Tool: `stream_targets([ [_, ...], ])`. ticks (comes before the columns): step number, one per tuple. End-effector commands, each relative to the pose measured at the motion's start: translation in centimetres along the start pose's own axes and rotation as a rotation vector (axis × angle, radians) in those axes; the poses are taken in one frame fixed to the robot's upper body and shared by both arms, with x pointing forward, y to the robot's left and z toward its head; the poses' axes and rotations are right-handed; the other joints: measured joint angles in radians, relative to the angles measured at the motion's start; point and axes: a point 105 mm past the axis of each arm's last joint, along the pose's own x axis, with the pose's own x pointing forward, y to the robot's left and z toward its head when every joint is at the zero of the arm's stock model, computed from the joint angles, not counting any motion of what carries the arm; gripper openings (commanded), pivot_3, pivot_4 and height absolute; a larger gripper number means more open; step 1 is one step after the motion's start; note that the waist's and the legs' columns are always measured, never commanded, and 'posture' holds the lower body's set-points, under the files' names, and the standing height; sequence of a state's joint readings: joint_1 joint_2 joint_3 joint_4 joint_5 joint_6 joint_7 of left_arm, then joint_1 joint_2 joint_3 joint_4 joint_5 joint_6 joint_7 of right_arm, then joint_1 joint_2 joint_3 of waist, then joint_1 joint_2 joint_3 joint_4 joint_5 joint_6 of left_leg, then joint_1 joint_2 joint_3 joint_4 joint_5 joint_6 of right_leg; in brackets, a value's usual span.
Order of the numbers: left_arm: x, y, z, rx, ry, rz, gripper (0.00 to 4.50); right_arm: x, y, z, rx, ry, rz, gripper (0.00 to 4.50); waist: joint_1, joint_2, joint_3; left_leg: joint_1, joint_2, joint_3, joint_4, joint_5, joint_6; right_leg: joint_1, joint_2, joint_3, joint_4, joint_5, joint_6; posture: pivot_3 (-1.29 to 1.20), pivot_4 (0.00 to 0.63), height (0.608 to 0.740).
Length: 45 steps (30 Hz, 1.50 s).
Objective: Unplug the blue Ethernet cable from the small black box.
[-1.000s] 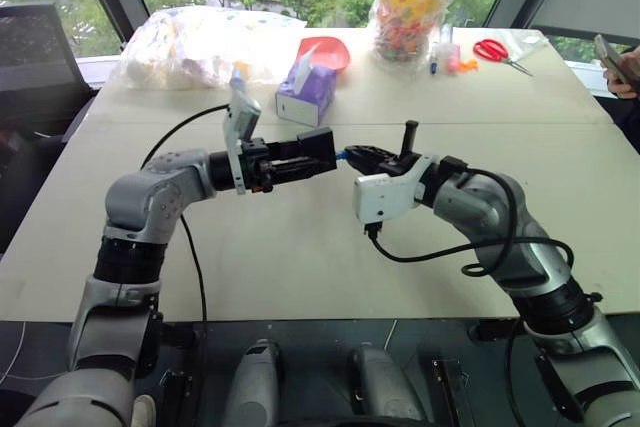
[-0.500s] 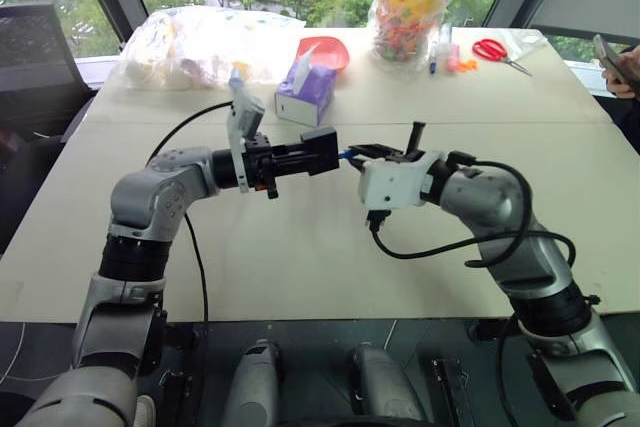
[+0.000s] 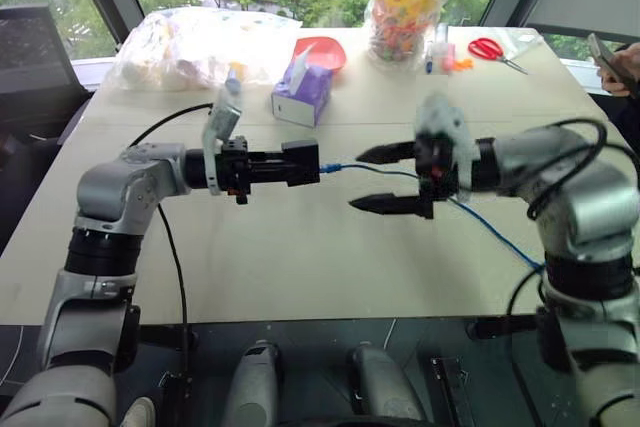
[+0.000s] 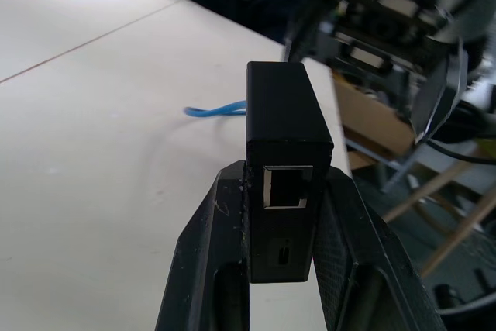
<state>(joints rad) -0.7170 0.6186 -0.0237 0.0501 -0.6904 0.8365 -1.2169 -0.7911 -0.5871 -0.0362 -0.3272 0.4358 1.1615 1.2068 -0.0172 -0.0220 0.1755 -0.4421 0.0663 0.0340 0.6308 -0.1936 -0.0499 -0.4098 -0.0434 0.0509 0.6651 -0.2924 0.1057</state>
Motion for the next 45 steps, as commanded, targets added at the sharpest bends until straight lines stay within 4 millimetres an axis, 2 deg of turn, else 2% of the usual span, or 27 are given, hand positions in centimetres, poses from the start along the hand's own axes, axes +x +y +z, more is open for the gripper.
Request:
stream_targets([
  [1, -0.3, -1.1, 1.3, 0.040, -0.012, -0.045, 0.49, -0.1, -0.7, 0.8, 0.104, -0.069, 0.015, 4.07, 0.005, 0.000, 0.000, 0.000, 0.000, 0.000, 0.000, 0.000, 0.000, 0.000, 0.000, 0.000, 0.000, 0.000, 0.000, 0.00, 0.150, 0.735],
  [10, -0.2, -1.3, 1.6, 0.050, -0.020, -0.040, 0.49, 1.4, -0.6, -0.1, 0.136, -0.029, 0.064, 4.07, 0.002, 0.000, 0.000, -0.002, -0.001, 0.000, -0.001, 0.000, 0.000, -0.001, 0.000, 0.000, -0.001, 0.000, 0.000, 0.00, 0.150, 0.735],
  [12, -0.2, -1.4, 1.6, 0.049, -0.023, -0.038, 0.49, 1.6, -0.7, -0.1, 0.139, -0.029, 0.063, 3.55, 0.002, 0.000, 0.000, -0.002, -0.001, 0.000, 0.000, 0.000, 0.000, -0.001, 0.000, 0.000, -0.001, 0.000, 0.000, 0.00, 0.150, 0.735],
  [14, -0.2, -1.4, 1.5, 0.047, -0.023, -0.039, 0.49, 1.8, -0.8, -0.4, 0.140, -0.012, 0.064, 2.81, 0.002, 0.000, 0.000, -0.002, -0.001, 0.000, 0.000, 0.000, 0.000, -0.001, 0.000, 0.000, -0.001, 0.000, 0.001, 0.00, 0.150, 0.735],
  [28, 0.0, -1.7, 1.0, 0.045, -0.007, -0.044, 0.49, 2.3, -0.7, -0.2, 0.149, 0.001, 0.083, 2.81, 0.002, 0.000, 0.000, -0.002, -0.001, 0.000, 0.000, 0.000, 0.000, -0.001, 0.000, 0.000, -0.001, 0.000, 0.000, 0.00, 0.150, 0.735],
  [29, 0.0, -1.7, 0.9, 0.047, -0.002, -0.043, 0.49, 2.3, -0.7, -0.2, 0.148, 0.002, 0.084, 2.29, 0.002, 0.000, 0.000, -0.002, -0.001, 0.000, 0.000, 0.000, 0.000, -0.001, 0.000, 0.000, -0.001, 0.000, 0.000, 0.00, 0.150, 0.735],
  [31, 0.0, -1.6, 0.8, 0.047, 0.001, -0.039, 0.49, 2.2, -0.7, -0.2, 0.147, 0.004, 0.085, 1.62, 0.002, 0.000, 0.000, -0.002, -0.001, 0.000, 0.000, 0.000, 0.000, -0.001, 0.000, 0.000, -0.001, 0.000, 0.000, 0.00, 0.150, 0.735],
  [34, 0.1, -1.6, 0.5, 0.046, 0.006, -0.038, 0.49, 2.1, -0.6, -0.3, 0.152, 0.013, 0.088, 0.04, 0.003, 0.000, 0.000, -0.002, -0.001, 0.000, 0.000, 0.000, 0.000, -0.001, 0.000, 0.000, -0.001, 0.000, 0.000, 0.00, 0.150, 0.735],
  [45, 0.3, -1.7, 0.5, 0.050, 0.010, -0.047, 0.49, 2.2, -0.2, -0.3, 0.169, 0.026, 0.103, 0.04, 0.002, 0.000, 0.000, -0.002, -0.001, 0.000, 0.000, 0.000, 0.000, -0.001, 0.000, 0.000, -0.001, 0.000, 0.000, 0.00, 0.150, 0.735],
])
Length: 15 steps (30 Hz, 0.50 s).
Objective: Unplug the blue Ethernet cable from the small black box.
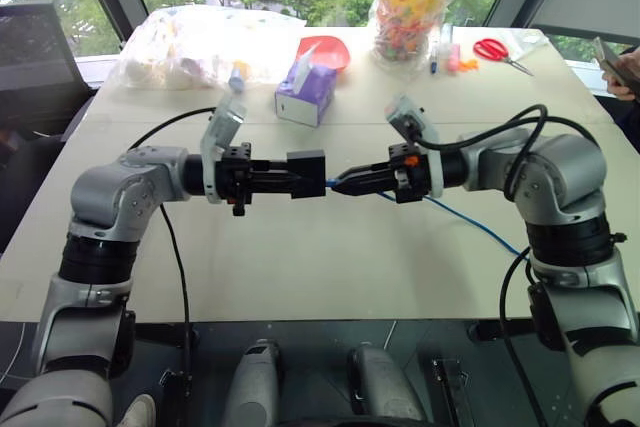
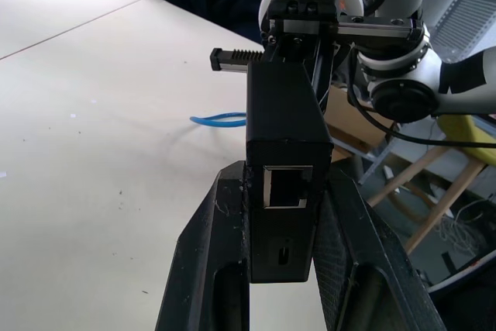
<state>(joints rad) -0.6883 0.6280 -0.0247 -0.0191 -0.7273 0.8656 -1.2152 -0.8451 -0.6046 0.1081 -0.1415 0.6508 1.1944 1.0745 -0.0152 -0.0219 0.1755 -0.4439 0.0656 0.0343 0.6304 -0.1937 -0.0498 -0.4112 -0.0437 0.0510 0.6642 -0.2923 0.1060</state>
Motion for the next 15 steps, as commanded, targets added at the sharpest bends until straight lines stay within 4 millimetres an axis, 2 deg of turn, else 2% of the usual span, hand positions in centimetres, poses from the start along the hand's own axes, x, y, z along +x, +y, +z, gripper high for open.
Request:
stream_targets([
  [1, 0.1, -0.5, 0.7, 0.051, 0.002, -0.004, 0.49, -0.2, 0.7, 1.3, -0.045, -0.017, 0.012, 0.04, 0.000, 0.000, 0.000, 0.000, 0.000, 0.000, 0.000, 0.000, 0.000, 0.000, 0.000, 0.000, 0.000, 0.000, 0.000, 0.00, 0.150, 0.735],
  [11, -0.8, -0.7, 1.1, 0.056, -0.010, 0.011, 0.49, -0.4, 0.0, 1.1, -0.007, -0.012, -0.028, 0.04, 0.000, 0.000, 0.000, 0.000, 0.000, 0.000, 0.000, 0.000, 0.000, 0.000, 0.000, 0.000, 0.000, 0.000, 0.000, 0.00, 0.150, 0.735],
  [15, -2.1, -0.8, 0.8, 0.047, 0.001, 0.040, 0.49, -1.8, -1.3, 0.9, 0.012, -0.034, -0.102, 0.04, -0.002, 0.000, 0.000, 0.000, 0.000, 0.000, 0.000, 0.000, 0.000, 0.000, 0.000, 0.000, 0.000, 0.000, 0.000, 0.00, 0.150, 0.735],
])
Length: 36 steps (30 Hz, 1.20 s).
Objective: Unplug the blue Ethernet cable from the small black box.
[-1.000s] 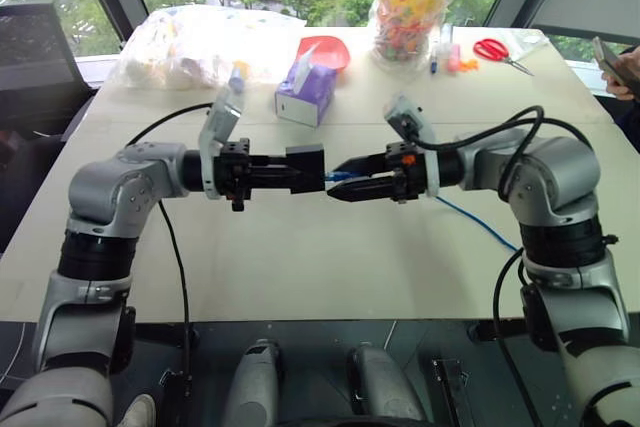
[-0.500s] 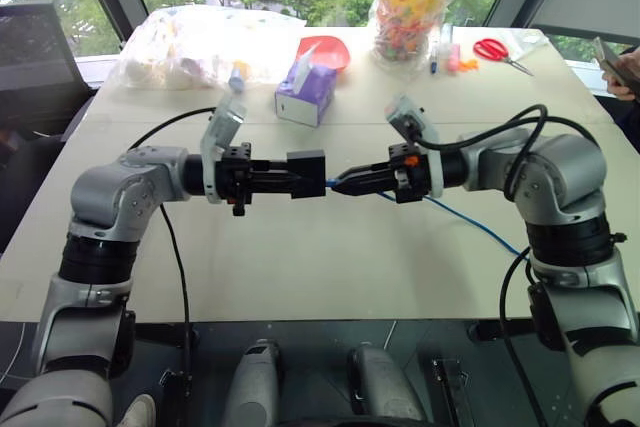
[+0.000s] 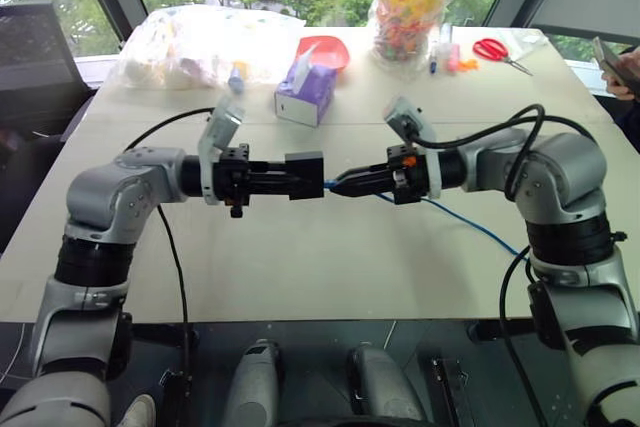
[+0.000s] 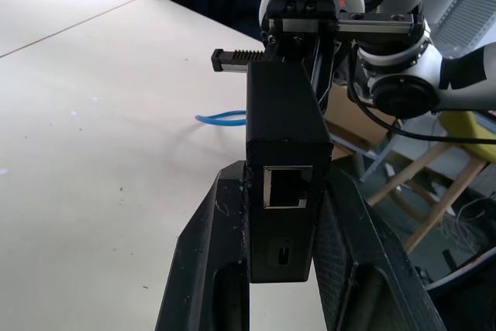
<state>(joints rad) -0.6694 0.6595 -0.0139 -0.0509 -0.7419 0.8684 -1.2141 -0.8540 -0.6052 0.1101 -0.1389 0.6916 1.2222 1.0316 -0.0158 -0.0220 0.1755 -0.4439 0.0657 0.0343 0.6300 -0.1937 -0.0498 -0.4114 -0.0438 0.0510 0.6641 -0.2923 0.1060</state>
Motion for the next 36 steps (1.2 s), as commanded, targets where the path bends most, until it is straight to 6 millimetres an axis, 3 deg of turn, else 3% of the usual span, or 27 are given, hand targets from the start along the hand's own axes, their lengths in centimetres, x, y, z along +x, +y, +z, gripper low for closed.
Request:
stream_targets([
  [1, -1.7, -0.5, 0.7, 0.031, -0.008, 0.035, 0.49, -2.2, -1.6, 0.9, -0.011, -0.041, -0.113, 0.04, -0.003, 0.000, 0.000, 0.000, 0.000, 0.000, 0.000, 0.000, 0.000, 0.000, 0.000, 0.000, 0.000, 0.000, 0.000, 0.00, 0.150, 0.735],
  [10, -2.5, -0.7, 0.4, 0.025, 0.001, 0.063, 0.49, -4.1, -3.4, 0.5, -0.049, -0.050, -0.234, 0.04, 0.001, 0.000, 0.000, 0.000, 0.000, 0.001, 0.000, 0.000, 0.000, 0.000, 0.000, 0.000, 0.000, -0.001, -0.002, 0.00, 0.150, 0.735],
  [17, -1.2, 1.5, -1.8, 0.094, 0.051, 0.176, 0.49, -4.2, -10.5, -0.6, -0.126, -0.058, -0.647, 0.04, -0.002, 0.000, 0.000, 0.000, 0.000, 0.001, 0.001, 0.000, 0.000, 0.000, 0.000, 0.001, 0.000, -0.001, -0.003, 0.00, 0.150, 0.735],
  [21, 0.2, 3.1, -3.2, 0.175, 0.059, 0.252, 0.49, -3.2, -12.4, -1.5, -0.077, -0.056, -0.712, 0.04, 0.000, 0.000, 0.000, 0.000, 0.000, 0.002, 0.000, 0.000, 0.000, -0.001, 0.000, 0.001, 0.000, 0.000, 0.000, 0.00, 0.150, 0.735],
  [24, 1.5, 5.2, -4.1, 0.232, 0.023, 0.356, 0.49, -2.5, -13.5, -2.6, -0.010, -0.039, -0.749, 1.20, 0.004, 0.000, 0.000, -0.001, 0.000, 0.002, 0.000, 0.000, 0.000, -0.001, 0.000, 0.001, 0.000, 0.000, 0.000, 0.00, 0.150, 0.735],
  [30, 3.2, 7.4, -5.3, 0.265, -0.024, 0.440, 0.49, -3.6, -13.9, -2.3, 0.013, -0.065, -0.828, 4.33, 0.003, 0.000, 0.000, -0.001, 0.000, 0.003, 0.000, 0.000, 0.000, -0.002, 0.000, 0.001, 0.000, 0.000, 0.001, 0.00, 0.150, 0.735],
  [36, 4.4, 8.9, -6.1, 0.254, -0.077, 0.511, 0.49, -6.4, -11.7, -1.4, -0.027, -0.079, -0.839, 4.46, 0.009, 0.000, 0.000, -0.001, 0.000, 0.002, 0.000, 0.000, 0.000, -0.001, 0.000, 0.001, 0.000, 0.000, 0.001, 0.00, 0.150, 0.735],
])
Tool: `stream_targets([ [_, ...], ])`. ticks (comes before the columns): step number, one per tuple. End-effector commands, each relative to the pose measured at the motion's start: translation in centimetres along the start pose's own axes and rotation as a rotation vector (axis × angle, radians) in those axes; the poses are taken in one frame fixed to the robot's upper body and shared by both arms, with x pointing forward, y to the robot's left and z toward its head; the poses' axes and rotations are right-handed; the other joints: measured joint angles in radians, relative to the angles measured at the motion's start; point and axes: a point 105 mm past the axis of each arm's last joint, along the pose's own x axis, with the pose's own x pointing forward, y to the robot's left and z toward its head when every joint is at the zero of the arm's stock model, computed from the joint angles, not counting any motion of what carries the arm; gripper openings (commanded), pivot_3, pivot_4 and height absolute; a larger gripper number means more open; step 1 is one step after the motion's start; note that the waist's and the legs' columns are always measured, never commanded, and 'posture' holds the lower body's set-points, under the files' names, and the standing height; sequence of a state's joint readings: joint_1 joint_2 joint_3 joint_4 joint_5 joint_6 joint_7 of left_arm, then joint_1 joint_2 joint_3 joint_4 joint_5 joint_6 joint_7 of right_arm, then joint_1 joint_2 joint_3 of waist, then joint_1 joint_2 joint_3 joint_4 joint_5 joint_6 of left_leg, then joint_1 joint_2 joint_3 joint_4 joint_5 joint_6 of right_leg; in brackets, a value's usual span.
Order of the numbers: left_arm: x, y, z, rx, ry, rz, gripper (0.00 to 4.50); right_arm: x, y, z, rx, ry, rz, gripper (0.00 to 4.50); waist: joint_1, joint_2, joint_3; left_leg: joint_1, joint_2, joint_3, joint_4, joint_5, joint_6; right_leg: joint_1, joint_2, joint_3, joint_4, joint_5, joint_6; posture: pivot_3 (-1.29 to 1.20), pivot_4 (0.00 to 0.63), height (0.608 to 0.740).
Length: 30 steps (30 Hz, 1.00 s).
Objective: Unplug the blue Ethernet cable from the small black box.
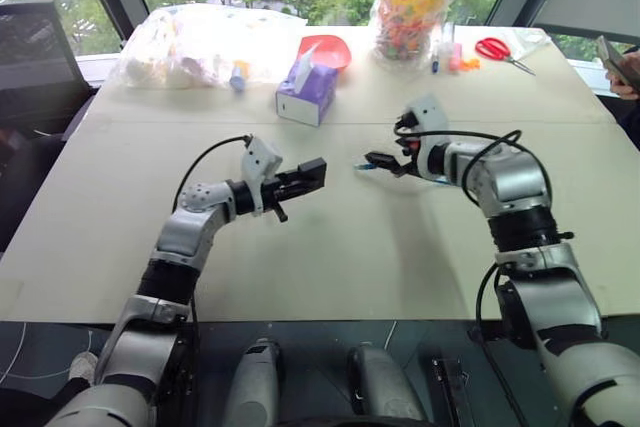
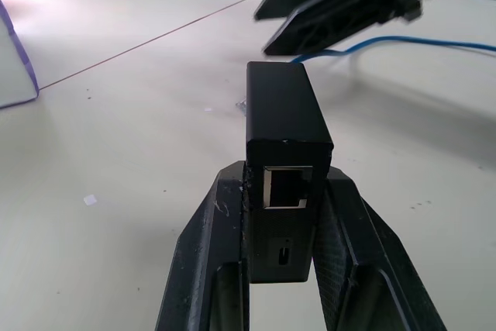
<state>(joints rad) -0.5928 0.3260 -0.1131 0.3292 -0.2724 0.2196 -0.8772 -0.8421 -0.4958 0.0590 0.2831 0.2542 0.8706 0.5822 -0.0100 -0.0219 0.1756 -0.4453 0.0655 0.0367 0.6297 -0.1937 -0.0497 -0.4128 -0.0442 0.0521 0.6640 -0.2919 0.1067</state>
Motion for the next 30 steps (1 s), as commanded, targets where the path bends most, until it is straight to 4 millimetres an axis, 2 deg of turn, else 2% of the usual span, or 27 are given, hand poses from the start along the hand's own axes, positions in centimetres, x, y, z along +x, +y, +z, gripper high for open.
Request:
stream_targets([
  [1, 0.9, 0.8, 0.6, 0.025, -0.059, 0.065, 0.49, -3.0, 0.1, 2.0, -0.039, -0.078, 0.001, 4.46, 0.002, 0.000, 0.000, 0.000, 0.000, 0.000, 0.000, 0.000, 0.000, 0.000, 0.000, 0.000, 0.000, 0.000, 0.000, 0.00, 0.150, 0.735],
  [5, 1.3, 0.8, -1.0, 0.122, -0.029, 0.087, 0.49, -5.0, 2.6, 0.4, -0.080, -0.037, 0.077, 4.46, -0.004, 0.000, 0.000, 0.000, 0.000, 0.000, 0.000, 0.000, 0.000, 0.001, 0.000, 0.000, -0.001, 0.000, 0.000, 0.00, 0.150, 0.735],
  [8, 1.2, 1.2, -1.5, 0.108, -0.043, 0.103, 0.49, -6.0, 4.1, -0.7, -0.109, -0.005, 0.110, 4.46, -0.007, 0.000, 0.000, 0.001, 0.000, 0.000, -0.001, 0.000, 0.000, 0.000, 0.000, 0.000, 0.000, 0.000, 0.000, 0.00, 0.150, 0.735],
  [10, 1.0, 1.4, -1.7, 0.103, -0.043, 0.104, 1.54, -6.8, 4.7, -1.1, -0.104, 0.007, 0.128, 4.50, -0.006, 0.000, 0.000, 0.001, 0.000, -0.001, 0.000, 0.000, 0.000, 0.000, 0.001, 0.000, 0.000, 0.000, 0.000, 0.00, 0.150, 0.735],
  [11, 0.8, 1.5, -1.8, 0.104, -0.041, 0.104, 1.84, -7.0, 4.9, -1.2, -0.103, 0.011, 0.134, 4.50, -0.006, 0.000, 0.000, 0.001, 0.000, -0.001, 0.000, 0.000, 0.000, 0.001, 0.001, 0.000, 0.000, 0.000, 0.000, 0.00, 0.150, 0.735],
  [17, -0.9, 2.6, -1.2, 0.072, -0.046, 0.111, 4.30, -8.2, 5.2, -1.7, -0.113, 0.038, 0.135, 4.50, -0.004, 0.000, 0.000, 0.001, 0.000, -0.001, 0.001, 0.000, 0.000, 0.001, 0.000, 0.000, -0.001, 0.000, 0.000, 0.00, 0.150, 0.735],
  [20, -2.3, 2.8, -0.3, -0.011, -0.062, 0.084, 4.43, -9.2, 5.0, -2.0, -0.122, 0.059, 0.133, 4.50, -0.004, 0.000, 0.000, 0.001, 0.000, -0.001, 0.000, 0.000, 0.000, 0.001, 0.000, 0.000, 0.000, 0.000, 0.000, 0.00, 0.150, 0.735],
  [25, -3.6, 1.8, 1.3, -0.006, -0.040, 0.012, 4.43, -10.5, 5.0, -2.5, -0.128, 0.065, 0.135, 4.50, -0.004, 0.000, 0.000, 0.001, 0.000, -0.001, 0.000, 0.000, 0.000, 0.001, 0.000, 0.000, -0.001, 0.000, 0.000, 0.00, 0.150, 0.735],
  [30, -5.6, 0.5, 3.4, -0.082, -0.029, -0.085, 4.43, -11.4, 5.0, -2.6, -0.133, 0.065, 0.144, 4.50, -0.005, 0.000, 0.000, 0.001, 0.000, -0.001, 0.001, 0.000, 0.000, 0.002, 0.000, 0.000, -0.001, -0.001, -0.001, 0.00, 0.150, 0.735],
])
